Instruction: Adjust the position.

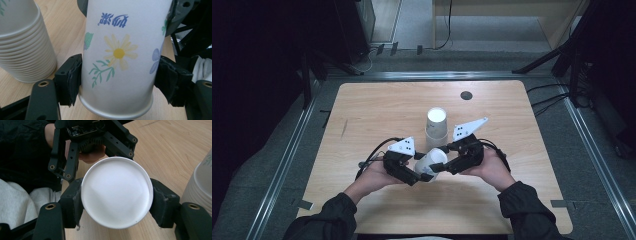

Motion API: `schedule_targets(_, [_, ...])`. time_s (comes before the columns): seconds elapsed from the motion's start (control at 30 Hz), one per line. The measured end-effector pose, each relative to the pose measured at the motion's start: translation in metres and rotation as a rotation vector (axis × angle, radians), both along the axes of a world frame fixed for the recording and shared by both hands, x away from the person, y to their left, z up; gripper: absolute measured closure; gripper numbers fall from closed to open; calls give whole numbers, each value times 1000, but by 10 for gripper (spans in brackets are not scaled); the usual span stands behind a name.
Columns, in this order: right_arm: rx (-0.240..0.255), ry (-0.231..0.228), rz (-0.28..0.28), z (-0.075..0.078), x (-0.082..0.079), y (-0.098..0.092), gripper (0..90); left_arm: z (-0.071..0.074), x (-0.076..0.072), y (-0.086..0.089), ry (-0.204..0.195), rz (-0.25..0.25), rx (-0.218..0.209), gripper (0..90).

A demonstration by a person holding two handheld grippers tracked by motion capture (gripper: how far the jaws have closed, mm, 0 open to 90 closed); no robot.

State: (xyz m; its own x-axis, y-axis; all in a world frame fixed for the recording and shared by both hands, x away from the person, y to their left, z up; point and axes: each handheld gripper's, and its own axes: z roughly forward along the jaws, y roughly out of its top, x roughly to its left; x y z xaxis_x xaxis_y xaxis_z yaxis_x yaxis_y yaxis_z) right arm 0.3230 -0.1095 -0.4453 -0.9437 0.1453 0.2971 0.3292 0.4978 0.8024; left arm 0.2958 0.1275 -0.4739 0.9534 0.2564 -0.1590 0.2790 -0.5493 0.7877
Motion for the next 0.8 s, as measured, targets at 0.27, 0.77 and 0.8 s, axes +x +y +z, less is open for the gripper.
schedule_targets(0.27, [5,-19,1,1,-1,0,280,4,1,4,13,-13,1,297])
schedule_targets(0.77, [-89,-64,-36,-9,-4,-8,224,18,10,24,0,2,158,295])
schedule_targets(0.8, [-92,-62,-38,-11,-4,-8,229,18,11,22,0,-8,190,294])
